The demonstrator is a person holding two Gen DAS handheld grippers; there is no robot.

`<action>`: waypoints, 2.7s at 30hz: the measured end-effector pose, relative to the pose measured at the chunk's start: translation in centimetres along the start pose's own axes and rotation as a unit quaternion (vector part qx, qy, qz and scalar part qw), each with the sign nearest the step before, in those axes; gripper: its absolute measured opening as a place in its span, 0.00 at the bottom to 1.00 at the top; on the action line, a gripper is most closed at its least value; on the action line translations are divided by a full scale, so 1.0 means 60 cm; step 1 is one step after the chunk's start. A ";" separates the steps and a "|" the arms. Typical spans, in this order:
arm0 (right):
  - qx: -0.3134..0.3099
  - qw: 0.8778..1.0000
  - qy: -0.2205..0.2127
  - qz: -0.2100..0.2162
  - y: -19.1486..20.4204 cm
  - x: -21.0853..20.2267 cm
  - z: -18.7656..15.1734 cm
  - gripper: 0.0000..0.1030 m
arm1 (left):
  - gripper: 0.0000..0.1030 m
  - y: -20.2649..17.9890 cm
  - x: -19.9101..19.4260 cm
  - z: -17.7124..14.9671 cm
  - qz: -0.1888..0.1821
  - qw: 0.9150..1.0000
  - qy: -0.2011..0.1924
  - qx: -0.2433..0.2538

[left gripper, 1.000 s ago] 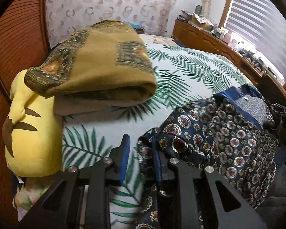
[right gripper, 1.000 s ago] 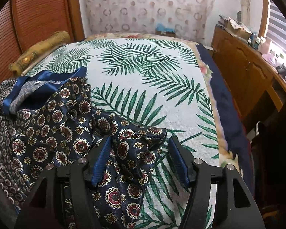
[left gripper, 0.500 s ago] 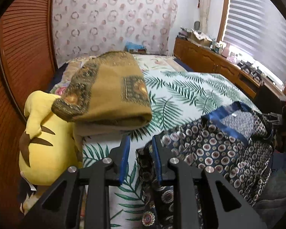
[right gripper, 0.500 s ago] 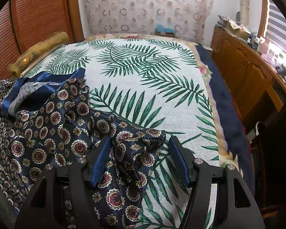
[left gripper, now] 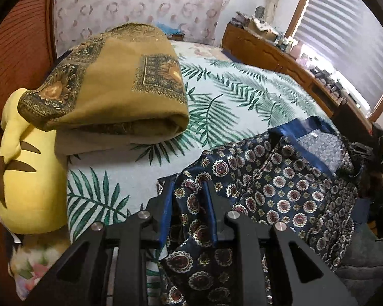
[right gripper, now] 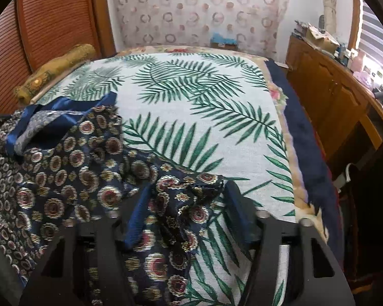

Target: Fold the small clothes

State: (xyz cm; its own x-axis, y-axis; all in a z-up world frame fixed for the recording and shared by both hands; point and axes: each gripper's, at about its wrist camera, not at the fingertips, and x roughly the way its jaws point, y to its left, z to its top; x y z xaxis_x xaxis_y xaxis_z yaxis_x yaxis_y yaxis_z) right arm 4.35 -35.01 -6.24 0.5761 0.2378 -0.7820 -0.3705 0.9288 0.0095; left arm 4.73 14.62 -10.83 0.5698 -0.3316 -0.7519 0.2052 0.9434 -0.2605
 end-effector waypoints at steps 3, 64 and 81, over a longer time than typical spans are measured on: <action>-0.001 1.000 0.001 0.031 0.010 0.002 0.003 0.14 | 0.02 -0.009 -0.020 -0.001 -0.014 1.000 -0.024 0.005; -0.060 0.996 -0.061 -0.038 0.031 0.100 0.229 0.62 | 0.26 -0.034 0.005 0.109 0.121 0.988 -0.095 0.026; 0.016 0.992 -0.042 -0.114 -0.069 0.068 0.155 0.63 | 0.26 -0.023 0.033 0.118 0.161 0.983 -0.084 0.024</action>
State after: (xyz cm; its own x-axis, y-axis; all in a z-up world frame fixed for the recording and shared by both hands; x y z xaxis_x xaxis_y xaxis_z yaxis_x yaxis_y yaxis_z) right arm 15.04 -35.26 -3.68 0.7020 0.0422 -0.7110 -0.2015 0.9692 -0.1414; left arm 11.22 12.62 -7.68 0.7339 -0.0160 -0.6791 0.0278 0.9996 0.0066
